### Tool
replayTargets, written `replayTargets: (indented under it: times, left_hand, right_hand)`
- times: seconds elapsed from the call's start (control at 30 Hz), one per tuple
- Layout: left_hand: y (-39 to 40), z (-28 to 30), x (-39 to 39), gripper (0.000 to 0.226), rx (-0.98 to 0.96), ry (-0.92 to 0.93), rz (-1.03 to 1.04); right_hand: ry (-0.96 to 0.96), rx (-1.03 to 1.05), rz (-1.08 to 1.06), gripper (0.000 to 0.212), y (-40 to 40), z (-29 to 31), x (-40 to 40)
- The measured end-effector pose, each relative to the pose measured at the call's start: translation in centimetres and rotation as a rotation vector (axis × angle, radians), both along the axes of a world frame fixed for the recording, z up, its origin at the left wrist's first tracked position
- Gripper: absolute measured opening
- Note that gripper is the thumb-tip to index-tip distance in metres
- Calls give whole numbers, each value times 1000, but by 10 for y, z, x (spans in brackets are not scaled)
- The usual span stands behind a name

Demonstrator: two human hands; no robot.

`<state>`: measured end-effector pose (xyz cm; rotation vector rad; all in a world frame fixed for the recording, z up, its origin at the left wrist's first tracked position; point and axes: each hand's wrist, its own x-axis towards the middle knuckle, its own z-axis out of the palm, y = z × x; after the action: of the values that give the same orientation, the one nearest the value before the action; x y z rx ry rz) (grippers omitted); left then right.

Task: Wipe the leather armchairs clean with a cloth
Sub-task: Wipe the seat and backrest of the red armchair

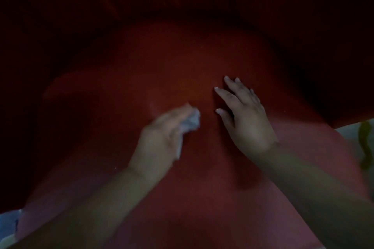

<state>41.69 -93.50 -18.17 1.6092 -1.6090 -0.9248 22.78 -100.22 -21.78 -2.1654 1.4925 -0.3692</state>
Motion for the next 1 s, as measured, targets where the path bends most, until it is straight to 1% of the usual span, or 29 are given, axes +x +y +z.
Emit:
replayTargets:
  times: [0.03,0.07,0.1,0.13,0.17,0.2,0.27,0.37,0.47,0.53,0.57,0.6,0.67,0.73,0.8,0.83,0.93,1.0]
  left_hand:
    - [-14,-1,6,38,-20,21,154]
    - [-26,-3,9,37,-16,-2,270]
    - [-31,-7,7,37,6,-77,316]
    - [-29,-9,-1,38,35,-152,270]
    - [-17,-14,-11,40,30,-216,172]
    - [-1,-18,-22,42,26,-242,79]
    - [26,-16,-35,47,62,-184,1]
    - [14,-6,-27,45,31,-100,93]
    - [-45,-4,-30,39,-35,-131,223]
    - [-76,-10,-47,39,-9,-158,228]
    - [-82,-15,-60,38,-2,-186,181]
    - [-79,-19,-74,38,-7,-223,110]
    - [-52,-27,-99,38,-61,-278,-92]
    - [-18,-27,-112,41,-107,-275,-278]
    - [-4,-22,-112,42,-84,-236,-364]
    - [-8,-20,-110,40,-82,-207,-344]
    - [-48,-10,-115,31,-134,-146,-137]
    - [-83,-7,-127,33,-127,-148,-66]
  right_hand:
    - [-4,-6,-7,45,3,0,-2]
    - [-10,-13,-13,45,6,0,-3]
    - [-19,-20,-21,44,9,1,-5]
    - [-30,-25,-32,45,12,1,-6]
    - [-43,-31,-47,45,15,1,-8]
    - [-57,-36,-68,46,18,3,-11]
    - [-84,-39,-139,50,27,6,-20]
    - [-120,-42,-266,61,43,12,-36]
    - [-95,-60,-357,74,56,14,-53]
    - [-90,-62,-409,81,61,14,-64]
    - [-89,-62,-436,82,62,13,-69]
    - [-90,-56,-459,82,65,13,-73]
    - [-99,-40,-505,74,69,11,-80]
    - [-116,-31,-538,61,73,10,-87]
    - [-146,-39,-549,54,75,10,-93]
    - [-162,-46,-558,52,75,10,-95]
    - [-200,-16,-594,50,74,11,-100]
    - [-207,-10,-596,52,74,10,-102]
